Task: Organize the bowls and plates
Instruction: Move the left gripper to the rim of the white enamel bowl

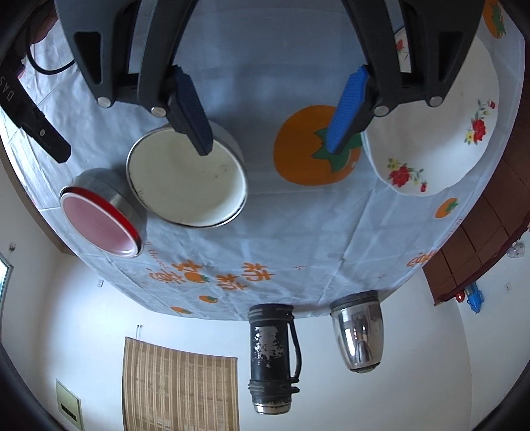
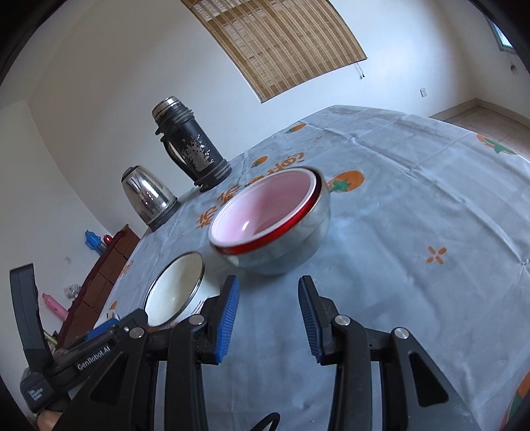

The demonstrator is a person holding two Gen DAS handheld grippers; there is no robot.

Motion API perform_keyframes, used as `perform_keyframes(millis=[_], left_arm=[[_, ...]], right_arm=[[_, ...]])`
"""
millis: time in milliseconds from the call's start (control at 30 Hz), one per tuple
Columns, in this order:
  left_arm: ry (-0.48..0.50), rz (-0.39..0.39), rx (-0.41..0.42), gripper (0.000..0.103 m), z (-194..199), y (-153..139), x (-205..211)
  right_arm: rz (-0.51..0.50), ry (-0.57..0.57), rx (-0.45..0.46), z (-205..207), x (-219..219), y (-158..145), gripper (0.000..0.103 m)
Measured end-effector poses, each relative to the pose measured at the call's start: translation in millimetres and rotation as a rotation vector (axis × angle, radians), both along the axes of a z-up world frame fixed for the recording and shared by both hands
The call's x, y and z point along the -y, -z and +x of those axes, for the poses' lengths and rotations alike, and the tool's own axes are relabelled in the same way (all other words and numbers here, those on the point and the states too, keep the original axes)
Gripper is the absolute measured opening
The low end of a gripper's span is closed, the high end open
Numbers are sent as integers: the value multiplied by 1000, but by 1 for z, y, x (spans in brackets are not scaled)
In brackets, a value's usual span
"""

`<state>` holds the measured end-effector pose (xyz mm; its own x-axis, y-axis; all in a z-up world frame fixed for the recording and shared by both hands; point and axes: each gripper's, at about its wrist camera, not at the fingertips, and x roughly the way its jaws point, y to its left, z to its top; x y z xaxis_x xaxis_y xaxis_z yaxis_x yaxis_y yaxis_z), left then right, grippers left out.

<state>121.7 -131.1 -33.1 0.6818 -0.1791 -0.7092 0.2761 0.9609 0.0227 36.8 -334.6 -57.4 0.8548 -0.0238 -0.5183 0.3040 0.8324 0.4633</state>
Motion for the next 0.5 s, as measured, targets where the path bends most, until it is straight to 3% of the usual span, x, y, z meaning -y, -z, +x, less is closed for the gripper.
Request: perform_keyframes(millis=[133,500], left_arm=[[0,-40,-15,72,-4,4,-6],[1,-36,-8,72,-17,6,-14]], right_arm=[[-12,-6,-4,-3,-5,0,40],[-97,-56,-12,-24,-39,-12,40]])
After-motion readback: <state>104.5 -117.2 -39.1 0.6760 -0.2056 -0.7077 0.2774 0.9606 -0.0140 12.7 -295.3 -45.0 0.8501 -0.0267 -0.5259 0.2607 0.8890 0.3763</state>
